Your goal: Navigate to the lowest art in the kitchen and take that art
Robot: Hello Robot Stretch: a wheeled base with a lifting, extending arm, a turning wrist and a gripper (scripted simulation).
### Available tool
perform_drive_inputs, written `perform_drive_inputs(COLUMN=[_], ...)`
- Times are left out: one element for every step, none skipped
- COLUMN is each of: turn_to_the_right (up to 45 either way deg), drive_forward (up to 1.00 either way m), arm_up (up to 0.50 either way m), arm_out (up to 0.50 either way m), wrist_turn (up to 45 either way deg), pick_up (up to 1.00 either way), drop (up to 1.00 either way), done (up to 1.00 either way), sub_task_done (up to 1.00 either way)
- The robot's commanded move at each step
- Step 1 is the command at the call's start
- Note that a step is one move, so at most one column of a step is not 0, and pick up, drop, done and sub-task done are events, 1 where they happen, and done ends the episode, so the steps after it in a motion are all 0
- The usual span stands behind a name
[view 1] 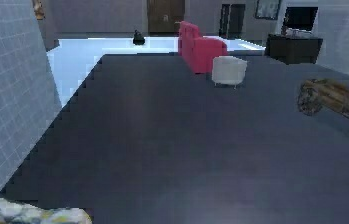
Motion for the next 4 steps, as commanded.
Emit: perform_drive_inputs(turn_to_the_right=[0.0,18.0,0.0,-45.0], drive_forward=[1.0,0.0,0.1,0.0], arm_up=[0.0,0.0,0.0,0.0], arm_out=[0.0,0.0,0.0,0.0], wrist_turn=[0.0,0.0,0.0,0.0], pick_up=[0.0,0.0,0.0,0.0], drop=[0.0,0.0,0.0,0.0], done=[0.0,0.0,0.0,0.0], sub_task_done=[0.0,0.0,0.0,0.0])
